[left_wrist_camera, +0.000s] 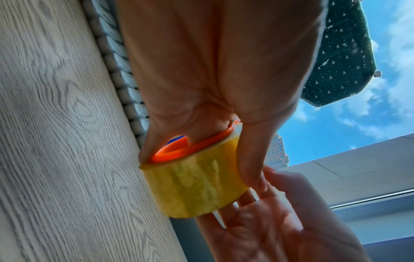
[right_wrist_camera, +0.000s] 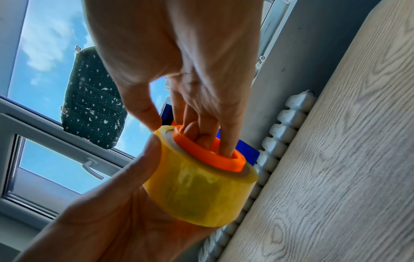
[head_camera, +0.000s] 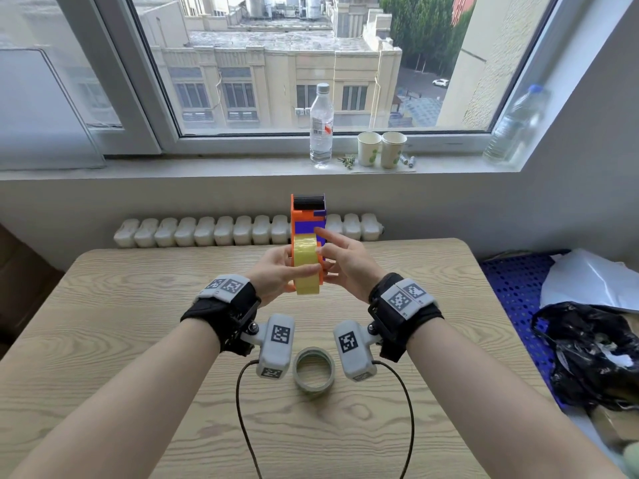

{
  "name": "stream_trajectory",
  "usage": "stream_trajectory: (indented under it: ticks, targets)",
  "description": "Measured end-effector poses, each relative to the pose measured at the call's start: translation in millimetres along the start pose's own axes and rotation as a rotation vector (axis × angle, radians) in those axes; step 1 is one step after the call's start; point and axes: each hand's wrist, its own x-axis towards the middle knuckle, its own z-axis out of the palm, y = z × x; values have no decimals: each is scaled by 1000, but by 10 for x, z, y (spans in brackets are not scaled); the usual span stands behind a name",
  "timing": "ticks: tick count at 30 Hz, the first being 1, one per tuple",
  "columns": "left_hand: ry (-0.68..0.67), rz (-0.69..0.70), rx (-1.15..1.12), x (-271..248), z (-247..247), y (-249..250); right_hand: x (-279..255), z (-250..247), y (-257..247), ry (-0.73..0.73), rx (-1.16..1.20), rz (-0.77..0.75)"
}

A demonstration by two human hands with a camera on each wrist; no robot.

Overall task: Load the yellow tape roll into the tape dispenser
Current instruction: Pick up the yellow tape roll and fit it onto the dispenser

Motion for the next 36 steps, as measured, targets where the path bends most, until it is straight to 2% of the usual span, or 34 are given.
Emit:
stream_trajectory:
  ticks: [14,19,36]
  targets:
    - [38,44,-23,-3,66,-9,-28,69,-27,95,-11,-53]
    - [89,75,-15,2,98,-28,-41,89,-35,104,-14,-76]
    - [112,122,55,-19,96,-78,-55,138,-28,141,38,-72]
